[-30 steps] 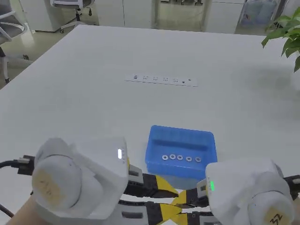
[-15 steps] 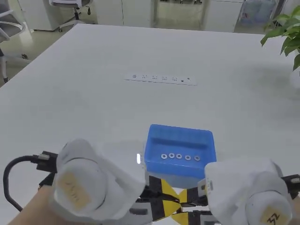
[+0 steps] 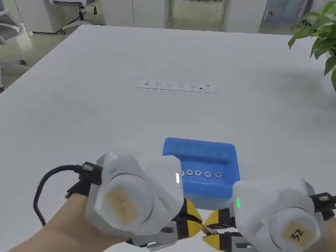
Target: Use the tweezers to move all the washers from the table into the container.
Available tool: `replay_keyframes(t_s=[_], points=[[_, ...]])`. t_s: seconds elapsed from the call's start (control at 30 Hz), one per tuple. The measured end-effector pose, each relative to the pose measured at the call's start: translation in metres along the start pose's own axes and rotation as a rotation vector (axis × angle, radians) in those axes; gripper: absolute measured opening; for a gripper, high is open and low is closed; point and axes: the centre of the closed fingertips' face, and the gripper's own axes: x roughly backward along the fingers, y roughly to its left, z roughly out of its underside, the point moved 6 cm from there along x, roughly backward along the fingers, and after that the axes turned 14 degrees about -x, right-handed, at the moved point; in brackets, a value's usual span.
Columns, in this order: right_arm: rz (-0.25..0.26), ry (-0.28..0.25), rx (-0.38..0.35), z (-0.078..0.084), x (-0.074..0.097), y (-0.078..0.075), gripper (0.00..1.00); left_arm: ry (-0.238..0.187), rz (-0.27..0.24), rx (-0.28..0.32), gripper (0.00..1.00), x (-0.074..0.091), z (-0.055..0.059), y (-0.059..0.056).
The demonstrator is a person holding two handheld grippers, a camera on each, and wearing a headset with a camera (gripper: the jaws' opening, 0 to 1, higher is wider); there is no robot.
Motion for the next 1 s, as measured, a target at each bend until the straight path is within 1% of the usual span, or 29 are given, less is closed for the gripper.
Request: replay_keyframes(t_s=[0.07,0.17,0.27,0.33,0.43,0.57,0.73,0.83,0.9,0.93,1.0], points=[[-0.005,-0.004,-0.019,0.002,-0.002,-0.002,0.04,0.009,0.008,-0.008,0.00,-0.003,0.002,0.001],[0.002,-0.009,-0.031,0.003,-0.002,-0.004,0.04,0.015,0.013,-0.009,0.00,-0.004,0.004,0.003],[0.005,-0.018,-0.048,0.004,-0.004,-0.005,0.04,0.020,0.017,0.002,0.00,-0.004,0.010,0.004],[-0.003,-0.015,-0.044,0.005,-0.008,-0.004,0.04,0.019,0.024,0.024,0.00,-0.004,0.014,0.003],[-0.015,-0.001,-0.033,0.005,-0.013,-0.002,0.04,0.033,0.035,0.025,0.00,-0.006,0.019,0.001],[-0.023,0.005,-0.032,0.005,-0.016,-0.002,0.04,0.046,0.039,0.028,0.00,-0.006,0.021,-0.001],[-0.026,-0.007,-0.055,0.005,-0.016,-0.002,0.05,0.052,0.042,0.040,0.00,-0.006,0.024,-0.001],[-0.031,-0.008,-0.058,0.005,-0.015,-0.001,0.07,0.058,0.046,0.042,0.00,-0.006,0.025,0.000],[-0.027,-0.016,-0.063,0.005,-0.013,0.000,0.09,0.063,0.049,0.044,0.00,-0.006,0.026,0.000],[-0.028,-0.026,-0.084,0.005,-0.010,0.001,0.09,0.066,0.049,0.045,0.00,-0.006,0.027,0.000],[-0.012,-0.073,-0.128,0.003,-0.005,0.002,0.13,0.071,0.052,0.045,0.00,-0.005,0.028,0.000]])
